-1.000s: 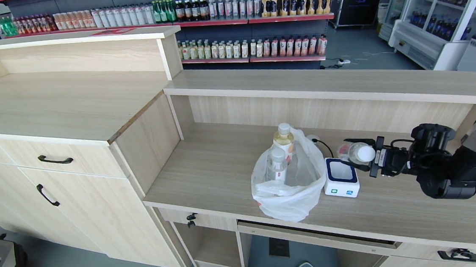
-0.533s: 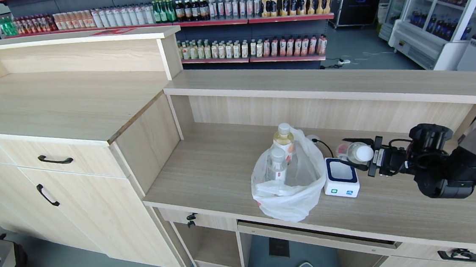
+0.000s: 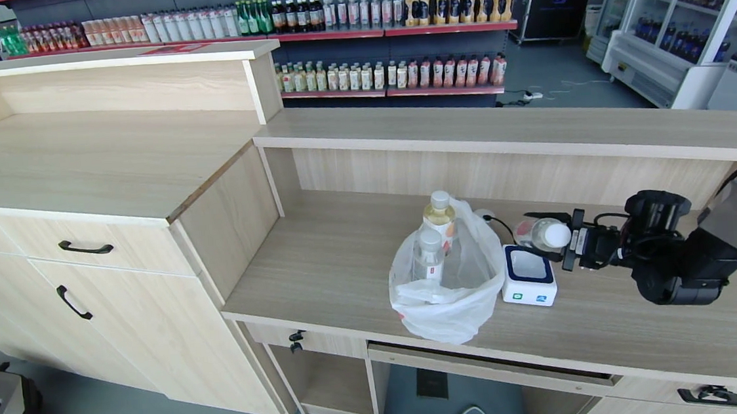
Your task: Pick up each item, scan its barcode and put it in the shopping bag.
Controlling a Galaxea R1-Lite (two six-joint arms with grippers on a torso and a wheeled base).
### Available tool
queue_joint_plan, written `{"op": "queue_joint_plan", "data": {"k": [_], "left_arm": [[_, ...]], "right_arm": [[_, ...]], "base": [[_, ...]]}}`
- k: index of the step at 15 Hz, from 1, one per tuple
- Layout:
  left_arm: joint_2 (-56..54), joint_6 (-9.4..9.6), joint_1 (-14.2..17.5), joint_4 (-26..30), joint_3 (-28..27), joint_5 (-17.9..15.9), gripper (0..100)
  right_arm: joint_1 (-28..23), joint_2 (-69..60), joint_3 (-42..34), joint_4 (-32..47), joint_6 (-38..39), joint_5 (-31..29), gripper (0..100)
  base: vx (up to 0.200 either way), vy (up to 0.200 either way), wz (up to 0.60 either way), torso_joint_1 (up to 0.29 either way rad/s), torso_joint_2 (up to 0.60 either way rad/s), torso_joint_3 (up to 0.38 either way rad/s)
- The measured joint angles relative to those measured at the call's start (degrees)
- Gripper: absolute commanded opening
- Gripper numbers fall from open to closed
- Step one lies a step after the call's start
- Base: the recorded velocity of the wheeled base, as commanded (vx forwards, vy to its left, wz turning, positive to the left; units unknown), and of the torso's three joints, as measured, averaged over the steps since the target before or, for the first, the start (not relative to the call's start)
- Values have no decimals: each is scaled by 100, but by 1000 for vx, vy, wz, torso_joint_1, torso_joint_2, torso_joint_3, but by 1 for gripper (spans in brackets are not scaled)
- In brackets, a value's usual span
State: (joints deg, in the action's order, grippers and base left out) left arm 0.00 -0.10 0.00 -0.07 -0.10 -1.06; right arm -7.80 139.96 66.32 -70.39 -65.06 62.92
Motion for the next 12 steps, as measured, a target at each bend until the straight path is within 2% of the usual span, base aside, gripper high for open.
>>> {"op": "queue_joint_plan", "data": {"k": [3, 12], "left_arm": [[0, 0, 0, 0, 0, 2, 100], [0, 0, 0, 0, 0, 0, 100]], "right_arm": [[102, 130, 20, -400, 224, 0, 0], [148, 301, 35, -428, 257, -38, 0]], "base": [[0, 0, 0, 0, 0, 0], [0, 0, 0, 0, 0, 0]]}}
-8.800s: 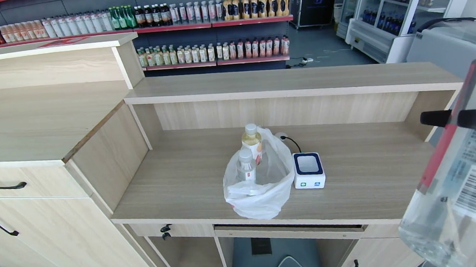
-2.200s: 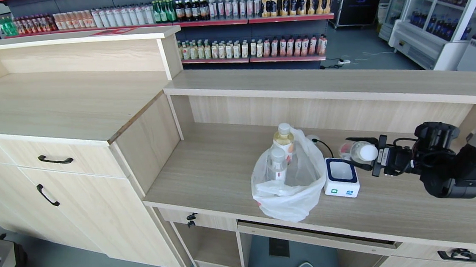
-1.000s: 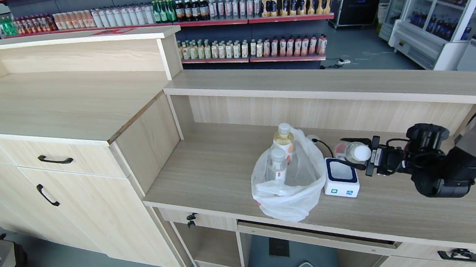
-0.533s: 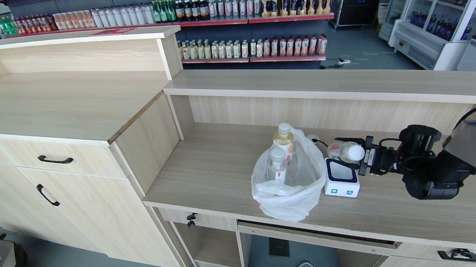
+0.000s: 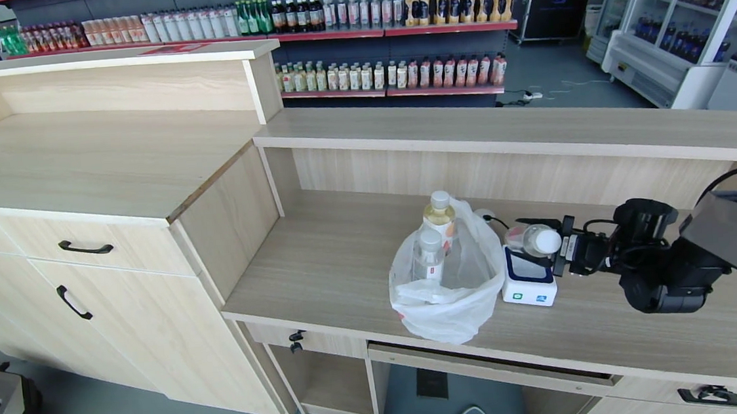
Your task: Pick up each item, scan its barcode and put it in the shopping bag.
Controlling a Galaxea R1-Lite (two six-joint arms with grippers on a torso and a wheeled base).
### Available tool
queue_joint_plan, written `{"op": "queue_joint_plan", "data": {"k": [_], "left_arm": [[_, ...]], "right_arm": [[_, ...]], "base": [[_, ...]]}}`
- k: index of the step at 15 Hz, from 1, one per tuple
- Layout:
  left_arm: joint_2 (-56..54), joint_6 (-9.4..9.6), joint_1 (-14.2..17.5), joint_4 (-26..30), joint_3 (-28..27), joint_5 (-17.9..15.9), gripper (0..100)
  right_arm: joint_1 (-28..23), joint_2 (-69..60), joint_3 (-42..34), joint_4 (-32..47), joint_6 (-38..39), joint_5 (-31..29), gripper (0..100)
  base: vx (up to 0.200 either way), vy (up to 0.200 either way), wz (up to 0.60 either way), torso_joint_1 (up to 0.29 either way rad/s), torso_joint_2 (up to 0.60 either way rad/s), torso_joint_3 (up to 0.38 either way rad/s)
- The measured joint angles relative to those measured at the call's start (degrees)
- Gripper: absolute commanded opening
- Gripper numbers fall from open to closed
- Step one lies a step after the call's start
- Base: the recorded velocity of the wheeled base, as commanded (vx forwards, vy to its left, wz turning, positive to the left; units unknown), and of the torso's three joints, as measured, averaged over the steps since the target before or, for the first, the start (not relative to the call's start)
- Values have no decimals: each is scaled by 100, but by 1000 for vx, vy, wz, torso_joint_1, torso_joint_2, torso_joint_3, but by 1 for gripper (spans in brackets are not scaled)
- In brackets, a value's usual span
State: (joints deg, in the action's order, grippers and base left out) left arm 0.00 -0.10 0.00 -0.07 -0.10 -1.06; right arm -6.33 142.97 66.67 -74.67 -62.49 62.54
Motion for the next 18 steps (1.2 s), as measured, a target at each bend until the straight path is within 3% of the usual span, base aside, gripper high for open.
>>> {"op": "queue_joint_plan", "data": {"k": [4, 6, 8, 10, 12, 14, 18], "left_arm": [[0, 0, 0, 0, 0, 2, 100], [0, 0, 0, 0, 0, 2, 100], [0, 0, 0, 0, 0, 0, 100], [0, 0, 0, 0, 0, 0, 100], [0, 0, 0, 0, 0, 0, 100], [0, 0, 0, 0, 0, 0, 100], [0, 2, 0, 0, 0, 0, 100]], "right_arm": [[0, -57, 9, 11, 277, -7, 0], [7, -430, -85, 44, 991, -139, 0], [-12, -1014, -433, 77, 1985, -666, 0], [-65, -1718, -942, 162, 3260, -1691, 0], [-41, -2476, -1375, 561, 4687, -3422, 0], [84, -3027, -1585, 1213, 5576, -4785, 0], [628, -3504, -1819, 1725, 5894, -7056, 0]], "base": [[0, 0, 0, 0, 0, 0], [0, 0, 0, 0, 0, 0], [0, 0, 0, 0, 0, 0], [0, 0, 0, 0, 0, 0], [0, 0, 0, 0, 0, 0], [0, 0, 0, 0, 0, 0], [0, 0, 0, 0, 0, 0]]}}
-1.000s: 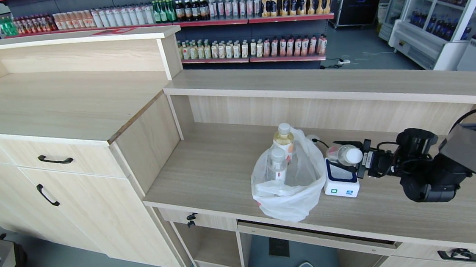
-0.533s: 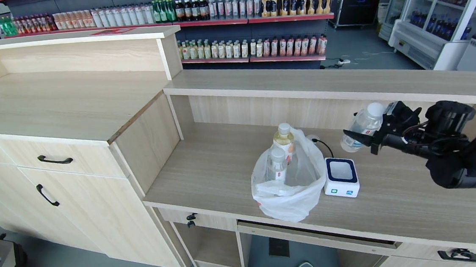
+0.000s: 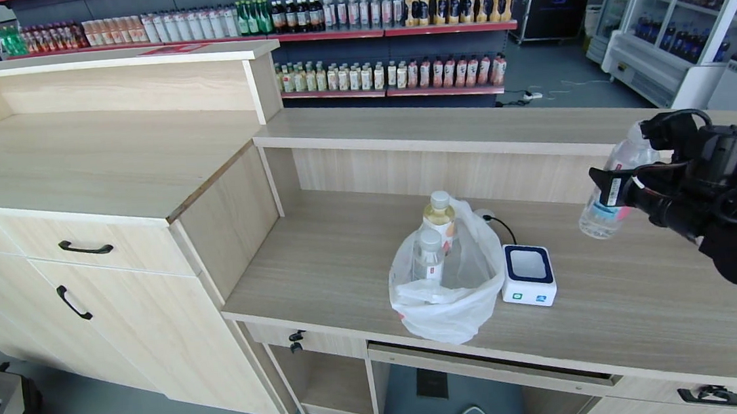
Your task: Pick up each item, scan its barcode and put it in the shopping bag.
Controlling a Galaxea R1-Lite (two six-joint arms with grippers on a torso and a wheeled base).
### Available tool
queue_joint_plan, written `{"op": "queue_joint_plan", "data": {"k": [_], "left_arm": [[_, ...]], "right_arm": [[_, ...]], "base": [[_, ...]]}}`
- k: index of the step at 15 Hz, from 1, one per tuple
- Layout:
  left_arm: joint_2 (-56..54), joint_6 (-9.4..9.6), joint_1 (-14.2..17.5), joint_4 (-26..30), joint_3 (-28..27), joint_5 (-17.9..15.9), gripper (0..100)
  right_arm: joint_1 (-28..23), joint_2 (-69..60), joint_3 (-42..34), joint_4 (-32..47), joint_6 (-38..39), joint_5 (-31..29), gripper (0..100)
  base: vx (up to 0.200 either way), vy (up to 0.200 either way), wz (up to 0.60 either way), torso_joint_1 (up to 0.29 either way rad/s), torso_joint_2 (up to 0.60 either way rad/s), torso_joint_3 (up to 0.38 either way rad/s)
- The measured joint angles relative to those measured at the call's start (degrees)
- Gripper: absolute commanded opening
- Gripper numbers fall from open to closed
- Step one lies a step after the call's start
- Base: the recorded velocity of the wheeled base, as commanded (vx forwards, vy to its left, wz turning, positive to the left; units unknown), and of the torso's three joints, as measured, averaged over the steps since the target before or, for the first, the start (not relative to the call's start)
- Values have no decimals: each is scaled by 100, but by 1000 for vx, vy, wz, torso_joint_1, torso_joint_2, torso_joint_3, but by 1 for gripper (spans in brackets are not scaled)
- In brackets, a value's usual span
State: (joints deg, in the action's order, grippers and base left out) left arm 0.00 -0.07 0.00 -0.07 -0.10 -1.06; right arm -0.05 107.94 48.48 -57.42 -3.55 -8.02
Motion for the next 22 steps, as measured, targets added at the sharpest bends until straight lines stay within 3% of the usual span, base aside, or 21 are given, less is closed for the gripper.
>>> {"op": "queue_joint_plan", "data": {"k": [3, 7, 13, 17, 22], "left_arm": [[0, -2, 0, 0, 0, 2, 100], [0, -4, 0, 0, 0, 0, 100], [0, -4, -2, 0, 0, 2, 100], [0, 0, 0, 0, 0, 2, 100], [0, -4, -5, 2, 0, 0, 100]], "right_arm": [[296, -157, -196, 2, -769, -796, 0], [321, -265, -330, -22, -1452, -963, 0], [661, -132, -463, -380, -1470, -1113, 0], [906, 405, -430, -650, -1156, -1012, 0], [1093, 1864, -30, -1664, -468, -886, 0]], "base": [[0, 0, 0, 0, 0, 0], [0, 0, 150, 2, 2, 1], [0, 0, 600, 3, 1, 2], [0, 0, 0, 0, 0, 0], [0, 0, 0, 0, 0, 0]]}}
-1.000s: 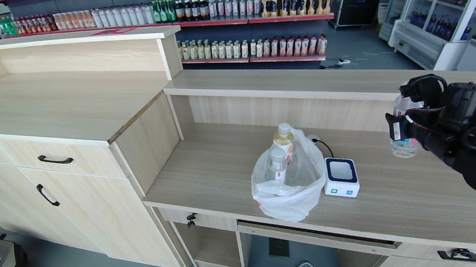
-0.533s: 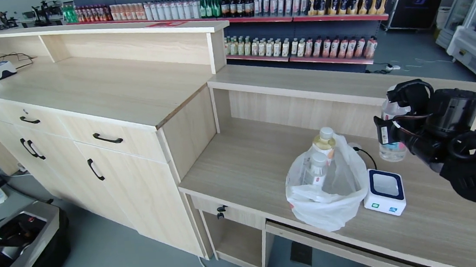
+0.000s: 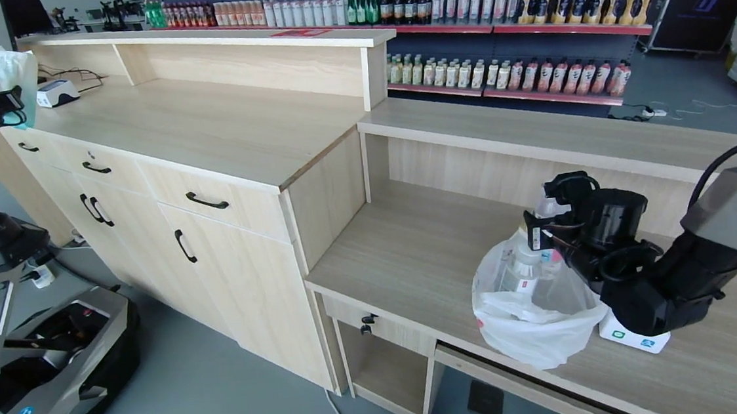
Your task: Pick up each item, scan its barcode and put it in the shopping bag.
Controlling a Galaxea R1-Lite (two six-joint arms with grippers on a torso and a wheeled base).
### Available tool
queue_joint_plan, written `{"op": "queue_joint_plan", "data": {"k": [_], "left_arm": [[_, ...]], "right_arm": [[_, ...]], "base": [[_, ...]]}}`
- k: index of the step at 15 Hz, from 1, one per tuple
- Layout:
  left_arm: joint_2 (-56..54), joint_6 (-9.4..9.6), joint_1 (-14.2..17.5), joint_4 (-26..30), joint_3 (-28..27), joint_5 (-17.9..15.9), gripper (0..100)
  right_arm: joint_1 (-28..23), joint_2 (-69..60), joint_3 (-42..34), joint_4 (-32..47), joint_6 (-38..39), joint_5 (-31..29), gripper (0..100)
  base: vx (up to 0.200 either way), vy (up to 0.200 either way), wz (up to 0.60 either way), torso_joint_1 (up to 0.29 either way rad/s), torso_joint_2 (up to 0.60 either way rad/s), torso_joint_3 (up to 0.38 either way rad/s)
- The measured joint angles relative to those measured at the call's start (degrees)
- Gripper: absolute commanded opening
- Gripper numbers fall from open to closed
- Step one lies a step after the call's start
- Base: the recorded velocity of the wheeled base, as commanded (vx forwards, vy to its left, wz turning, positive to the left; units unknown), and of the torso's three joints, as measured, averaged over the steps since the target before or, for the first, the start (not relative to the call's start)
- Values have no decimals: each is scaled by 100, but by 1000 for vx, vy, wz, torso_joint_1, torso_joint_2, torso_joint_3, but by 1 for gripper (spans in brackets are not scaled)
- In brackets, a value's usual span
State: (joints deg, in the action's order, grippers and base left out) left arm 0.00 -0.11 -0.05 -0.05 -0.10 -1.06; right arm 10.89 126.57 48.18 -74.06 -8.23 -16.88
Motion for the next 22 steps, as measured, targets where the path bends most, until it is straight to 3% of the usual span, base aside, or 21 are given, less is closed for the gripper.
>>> {"op": "queue_joint_plan", "data": {"k": [3, 9, 22], "left_arm": [[0, 1, 5, -2, 0, 0, 100], [0, 4, 5, 0, 0, 2, 100], [0, 0, 5, -2, 0, 2, 100]], "right_arm": [[13, 695, 312, -756, 356, 718, 0], [-113, 1053, 385, -795, 374, 778, 0], [-361, 344, 226, -529, 334, 1011, 0]], "base": [[0, 0, 0, 0, 0, 0], [0, 0, 0, 0, 0, 0], [0, 0, 0, 0, 0, 0]]}}
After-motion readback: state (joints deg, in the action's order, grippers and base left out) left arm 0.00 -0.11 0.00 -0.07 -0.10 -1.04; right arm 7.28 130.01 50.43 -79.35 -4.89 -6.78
